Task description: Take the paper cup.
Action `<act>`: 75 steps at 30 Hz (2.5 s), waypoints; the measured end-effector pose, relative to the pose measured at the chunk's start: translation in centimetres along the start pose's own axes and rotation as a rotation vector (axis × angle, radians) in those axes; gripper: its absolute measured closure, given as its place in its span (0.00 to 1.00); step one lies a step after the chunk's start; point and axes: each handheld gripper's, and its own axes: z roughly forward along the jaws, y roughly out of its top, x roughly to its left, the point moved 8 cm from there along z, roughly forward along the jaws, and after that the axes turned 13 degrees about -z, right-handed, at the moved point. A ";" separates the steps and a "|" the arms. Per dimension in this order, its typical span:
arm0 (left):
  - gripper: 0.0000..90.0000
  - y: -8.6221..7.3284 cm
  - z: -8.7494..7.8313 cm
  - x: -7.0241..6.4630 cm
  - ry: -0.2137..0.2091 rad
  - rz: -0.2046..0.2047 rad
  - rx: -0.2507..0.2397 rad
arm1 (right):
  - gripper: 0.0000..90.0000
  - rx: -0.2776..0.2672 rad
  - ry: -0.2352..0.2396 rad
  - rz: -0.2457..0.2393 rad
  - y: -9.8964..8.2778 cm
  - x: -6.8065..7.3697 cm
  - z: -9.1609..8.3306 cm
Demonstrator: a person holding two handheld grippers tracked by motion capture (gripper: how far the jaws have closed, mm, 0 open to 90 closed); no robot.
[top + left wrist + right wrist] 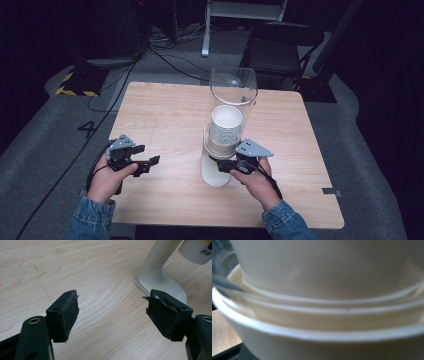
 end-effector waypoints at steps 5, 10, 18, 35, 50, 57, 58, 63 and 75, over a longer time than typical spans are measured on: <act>0.28 -0.1 0.0 -0.1 -0.001 0.000 0.003 | 0.34 0.001 -0.003 -0.002 0.0 0.0 0.0; 0.28 -0.1 0.0 -0.1 -0.002 0.000 0.003 | 0.34 0.002 -0.004 -0.003 -0.1 0.1 -0.1; 0.28 -0.1 0.1 -0.2 -0.007 -0.004 0.007 | 0.34 0.003 -0.008 -0.004 -0.2 0.2 -0.1; 0.28 -0.1 0.1 -0.3 -0.010 0.006 0.011 | 0.34 0.015 -0.004 0.015 -0.5 0.5 -0.4; 0.28 -0.1 0.1 -0.5 -0.015 0.014 0.010 | 0.34 0.006 -0.008 -0.006 -0.6 0.2 -0.3; 0.28 -0.1 0.1 -0.5 -0.016 0.012 0.009 | 0.34 0.002 0.003 -0.013 -0.7 0.2 -0.2; 0.28 -0.1 0.1 -0.5 -0.016 0.012 0.009 | 0.34 0.002 0.007 -0.014 -0.8 0.2 -0.2; 0.28 -0.1 0.1 -0.6 -0.016 0.011 0.007 | 0.34 0.004 0.009 -0.028 -0.9 0.1 -0.2; 0.28 -0.1 0.1 -0.6 -0.016 0.009 0.008 | 0.34 0.018 0.011 0.004 -1.0 0.5 -0.4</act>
